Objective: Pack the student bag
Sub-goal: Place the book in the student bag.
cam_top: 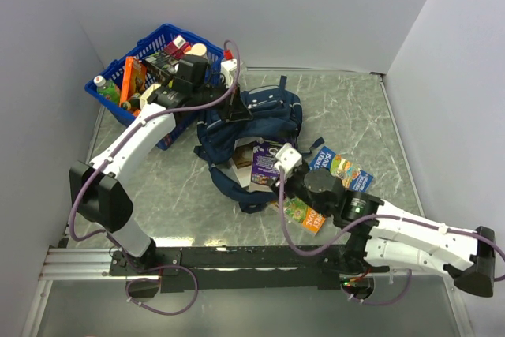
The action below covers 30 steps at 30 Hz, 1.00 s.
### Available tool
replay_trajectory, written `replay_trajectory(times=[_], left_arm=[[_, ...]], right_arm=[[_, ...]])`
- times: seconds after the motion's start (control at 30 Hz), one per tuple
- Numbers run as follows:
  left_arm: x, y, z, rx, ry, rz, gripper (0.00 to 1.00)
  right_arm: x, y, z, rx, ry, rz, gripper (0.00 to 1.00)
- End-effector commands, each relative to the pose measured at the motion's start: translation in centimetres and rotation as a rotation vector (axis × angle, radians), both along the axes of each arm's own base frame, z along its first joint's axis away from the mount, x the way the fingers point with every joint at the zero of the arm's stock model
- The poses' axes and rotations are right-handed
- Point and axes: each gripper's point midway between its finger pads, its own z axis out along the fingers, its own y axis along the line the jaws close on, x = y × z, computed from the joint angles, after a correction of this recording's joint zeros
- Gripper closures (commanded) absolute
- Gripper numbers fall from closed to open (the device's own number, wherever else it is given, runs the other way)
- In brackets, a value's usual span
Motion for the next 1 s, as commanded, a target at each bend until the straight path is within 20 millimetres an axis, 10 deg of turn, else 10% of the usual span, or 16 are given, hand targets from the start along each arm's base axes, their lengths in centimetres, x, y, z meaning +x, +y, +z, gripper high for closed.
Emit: replay_trajectory(times=[0.0, 0.13, 0.4, 0.7, 0.97], left_arm=[[-0.7, -0.6, 6.9, -0.146, -0.173, -0.037, 0.99], [-1.7, -0.7, 8.1, -0.153, -0.178, -0.058, 0.99], [-4.4, -0.4, 10.6, -0.17, -0.203, -0.136, 0.99], [-6.7, -0.8, 12.9, -0.194, -0.212, -0.193, 0.99], [-7.4, -1.0, 10.6, -0.156, -0.189, -0.202, 0.99]], right_arm=[[4.0, -1.8, 0.7, 0.028, -0.011, -0.265, 0.36], [6.6, -3.8, 1.1, 0.068, -0.03, -0.468, 0.44], [8.5, -7.6, -4.4, 0.135, 0.173, -0.692, 0.33], [7.6, -6.5, -7.9, 0.184, 0.322, -0.701, 0.39], [4.8, -3.3, -10.9, 0.427, 0.545, -0.609, 0.44]])
